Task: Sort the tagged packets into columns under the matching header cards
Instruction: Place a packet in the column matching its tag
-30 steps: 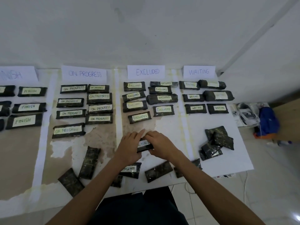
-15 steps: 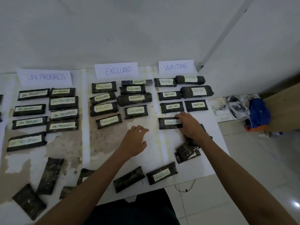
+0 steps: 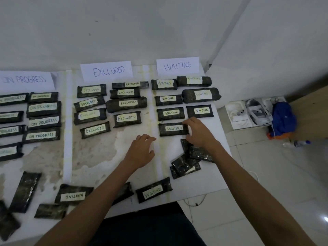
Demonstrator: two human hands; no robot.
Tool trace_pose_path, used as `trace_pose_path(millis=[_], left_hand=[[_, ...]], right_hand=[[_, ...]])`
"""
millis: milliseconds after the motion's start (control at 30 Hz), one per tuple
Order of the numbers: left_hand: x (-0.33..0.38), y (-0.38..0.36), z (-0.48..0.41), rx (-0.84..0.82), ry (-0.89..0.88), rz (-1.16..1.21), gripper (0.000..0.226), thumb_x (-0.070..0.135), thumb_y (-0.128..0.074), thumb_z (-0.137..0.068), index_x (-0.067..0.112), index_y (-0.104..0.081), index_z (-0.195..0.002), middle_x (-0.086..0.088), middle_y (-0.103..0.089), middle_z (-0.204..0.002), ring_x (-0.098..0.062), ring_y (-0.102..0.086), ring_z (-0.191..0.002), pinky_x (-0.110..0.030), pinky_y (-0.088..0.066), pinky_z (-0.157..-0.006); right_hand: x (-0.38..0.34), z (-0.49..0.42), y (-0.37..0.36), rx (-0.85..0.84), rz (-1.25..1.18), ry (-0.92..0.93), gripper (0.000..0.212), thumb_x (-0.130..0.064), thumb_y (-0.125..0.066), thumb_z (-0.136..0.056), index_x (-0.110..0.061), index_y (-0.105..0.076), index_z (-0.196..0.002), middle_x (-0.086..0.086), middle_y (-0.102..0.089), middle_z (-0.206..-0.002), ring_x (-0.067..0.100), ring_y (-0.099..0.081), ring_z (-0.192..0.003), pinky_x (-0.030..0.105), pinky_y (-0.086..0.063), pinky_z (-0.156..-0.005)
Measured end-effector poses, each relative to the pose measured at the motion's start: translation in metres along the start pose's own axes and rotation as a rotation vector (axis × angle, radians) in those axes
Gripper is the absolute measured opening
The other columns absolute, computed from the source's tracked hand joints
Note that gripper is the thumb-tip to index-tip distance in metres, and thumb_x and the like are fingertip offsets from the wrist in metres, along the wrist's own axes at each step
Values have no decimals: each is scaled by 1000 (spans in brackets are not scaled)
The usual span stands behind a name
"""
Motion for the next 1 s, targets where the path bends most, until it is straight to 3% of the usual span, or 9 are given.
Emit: trace_pose_path(millis=[67,200,333,433,533,600,767,833,1000], left_hand=[[4,-3,6,-17,12,11,49,18,-55,-84,15,-45,-133,-9,-49,-128,-28,-42,-115,-38,-41,-91],[12,-12,17,-44,18,56,47,20,-54,-86,15,-46,-132,-7,-49,-127,-26,-43,-114,-38,-42,-93],[23,-23,23,-91,-3,135,43,20,-52,-89,16,-47,-131,-5,-49,-128,-23,-46,-113,-34,-42,-94],[34,-29,24,-130,-19,183,40,20,-51,-91,17,-48,-130,-3,-49,-128,-20,-48,-114,-30,-42,-93],[48,-30,20,-131,-48,247,37,18,-52,-91,17,-50,-127,-3,-51,-123,-18,-50,-110,-24,-41,-87],[57,-29,17,-132,-45,327,35,16,-54,-90,16,-52,-125,-4,-53,-119,-15,-52,-102,-20,-39,-83],[77,-29,9,-168,55,554,29,12,-56,-88,19,-56,-117,-1,-59,-106,-10,-58,-83,-12,-46,-66],[83,-31,8,-192,107,658,27,13,-57,-88,21,-57,-114,1,-62,-102,-9,-59,-80,-10,-47,-63],[86,-40,12,-259,255,830,25,18,-59,-88,22,-53,-111,-1,-64,-101,-16,-64,-86,-26,-55,-68]], right_hand=[[9,26,1,-55,32,-17,62,-16,-71,-69,-17,-50,-127,10,-47,-124,28,-47,-111,42,-45,-95],[27,81,-26,-243,329,-78,80,-27,-76,-66,-24,-38,-137,12,-37,-132,31,-40,-117,46,-41,-96],[32,91,-28,-150,279,-57,57,-8,-67,-79,-17,-49,-132,14,-43,-129,31,-45,-114,43,-46,-95],[39,87,-14,-64,41,-127,45,2,-61,-81,-12,-59,-123,14,-54,-120,31,-57,-104,30,-47,-88],[47,88,14,90,-276,-291,44,4,-59,-81,-14,-60,-121,3,-63,-107,19,-62,-90,17,-47,-77],[51,90,24,138,-528,-395,43,1,-64,-81,-17,-60,-120,2,-64,-107,17,-64,-88,19,-53,-72],[46,92,17,110,-953,-502,36,-1,-65,-84,-18,-63,-115,16,-65,-109,27,-66,-91,40,-57,-81],[37,90,11,96,-1053,-512,35,3,-62,-85,-13,-61,-116,17,-64,-107,27,-65,-89,37,-56,-76],[11,86,-5,108,-1145,-539,28,6,-58,-87,-8,-60,-111,14,-64,-101,22,-65,-83,33,-55,-69]])
Point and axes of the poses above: each hand's wrist, its own z-axis away from the middle knuckle, its own y-axis out of the back of the hand, x = y × z, the point moved 6 cm from there along -z, towards the middle knuckle
